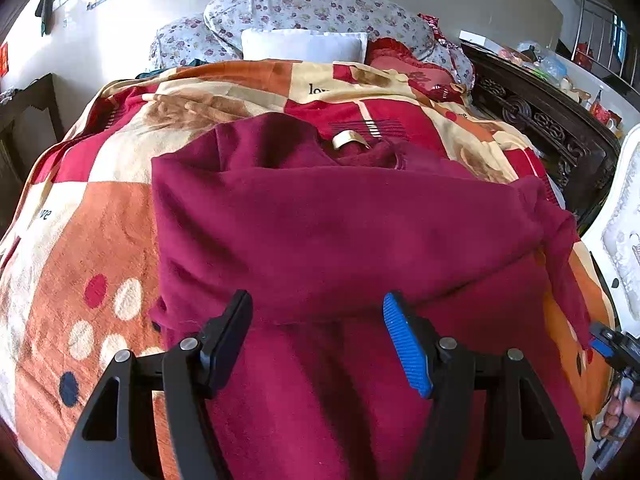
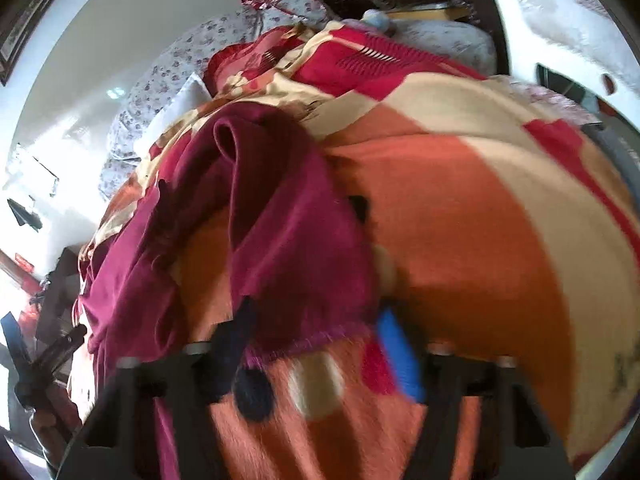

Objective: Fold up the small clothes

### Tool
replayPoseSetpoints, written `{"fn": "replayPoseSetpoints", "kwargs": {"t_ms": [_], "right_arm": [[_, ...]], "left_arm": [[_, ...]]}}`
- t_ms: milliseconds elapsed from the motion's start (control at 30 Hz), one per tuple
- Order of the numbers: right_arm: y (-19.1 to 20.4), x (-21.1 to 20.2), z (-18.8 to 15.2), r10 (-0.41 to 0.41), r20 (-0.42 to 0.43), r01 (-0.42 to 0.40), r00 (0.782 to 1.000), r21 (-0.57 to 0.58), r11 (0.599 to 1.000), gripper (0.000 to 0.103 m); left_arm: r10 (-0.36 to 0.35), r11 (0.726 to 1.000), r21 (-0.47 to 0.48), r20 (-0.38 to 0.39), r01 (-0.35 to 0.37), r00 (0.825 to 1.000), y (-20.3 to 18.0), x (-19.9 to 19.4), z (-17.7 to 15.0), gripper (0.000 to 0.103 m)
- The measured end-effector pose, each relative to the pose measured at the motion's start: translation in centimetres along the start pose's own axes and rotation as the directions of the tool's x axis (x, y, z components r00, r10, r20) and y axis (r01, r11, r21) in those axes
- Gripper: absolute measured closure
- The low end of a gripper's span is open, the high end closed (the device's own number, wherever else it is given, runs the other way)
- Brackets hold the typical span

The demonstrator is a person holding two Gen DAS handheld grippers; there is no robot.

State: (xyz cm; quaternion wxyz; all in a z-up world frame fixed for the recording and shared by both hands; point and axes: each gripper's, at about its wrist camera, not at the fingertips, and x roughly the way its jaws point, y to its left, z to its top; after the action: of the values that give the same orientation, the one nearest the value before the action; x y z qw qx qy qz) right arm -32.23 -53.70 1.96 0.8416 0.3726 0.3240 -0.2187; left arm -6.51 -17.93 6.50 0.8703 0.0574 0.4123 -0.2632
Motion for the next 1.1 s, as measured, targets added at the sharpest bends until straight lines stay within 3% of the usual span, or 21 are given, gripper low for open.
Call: {"fn": "replayPoseSetpoints", "kwargs": {"t_ms": [33,67,133,200,400,467,567,667,800,867,1000,1100], "right_arm": [[-0.2,0.2,0.3,0.003,0.003,-0.003,1.000,0.005,1.000,0.091],[-0.5,0.3,0.6,0.010,0.006,-0.010,1.000,0.014,1.000,0.095],[-0.8,-0.7,1.5,0.021,0.044,-0.022,0.999,0.024,0.999,0.095],[-0.5,-3.1,3.3,-0.018,0.126,0.020,0.992,-0.014,1.000,0.096],[1.3,-12.4,11.5,-0.077,0.388,0.102,0.919,-0.045,0.994,0.096],[3.1,-14.8,14.0,-0.058,0.433,0.100,0.899,-0.074,0.992,0.096],[6.8,-17.4,16.1,0.040,0.437,0.029,0.898,-0.148,0.989,0.096],[13.5,-18.3,16.6,0.144,0.381,-0.023,0.913,-0.305,0.952,0.096],[24.1,-15.6,14.2,0.277,0.207,-0.143,0.938,-0.498,0.855,0.096],[28.7,-12.9,12.1,0.325,0.101,-0.218,0.940,-0.554,0.803,0.096],[36.0,-5.5,6.9,0.357,-0.094,-0.337,0.930,-0.607,0.720,0.096],[39.6,1.1,2.4,0.357,-0.234,-0.424,0.904,-0.593,0.685,0.096]], "left_arm": [[0.000,1.000,0.004,-0.002,0.000,1.000,-0.1,0.0,-0.1,0.036],[0.001,1.000,0.011,-0.004,-0.001,1.000,-0.2,0.0,-0.1,0.036],[0.003,1.000,0.028,-0.010,-0.002,1.000,-0.2,-0.1,-0.3,0.036],[0.012,0.999,0.036,-0.006,-0.012,1.000,0.1,-0.4,-0.3,0.036],[0.023,1.000,-0.016,0.018,-0.023,1.000,2.4,-1.2,0.3,0.036],[0.027,0.999,-0.027,0.024,-0.027,0.999,3.1,-1.4,0.4,0.036],[0.036,0.999,-0.039,0.030,-0.035,0.999,4.2,-1.8,0.6,0.036],[0.054,0.997,-0.051,0.051,-0.052,0.997,5.6,-2.5,0.8,0.036],[0.062,0.995,-0.085,0.077,-0.055,0.995,7.7,-3.3,1.2,0.036],[0.058,0.992,-0.118,0.089,-0.047,0.994,9.0,-3.7,1.4,0.036],[0.057,0.984,-0.173,0.104,-0.038,0.993,11.2,-4.3,1.3,0.036],[0.059,0.979,-0.199,0.100,-0.038,0.993,12.5,-4.3,1.1,0.035]]}}
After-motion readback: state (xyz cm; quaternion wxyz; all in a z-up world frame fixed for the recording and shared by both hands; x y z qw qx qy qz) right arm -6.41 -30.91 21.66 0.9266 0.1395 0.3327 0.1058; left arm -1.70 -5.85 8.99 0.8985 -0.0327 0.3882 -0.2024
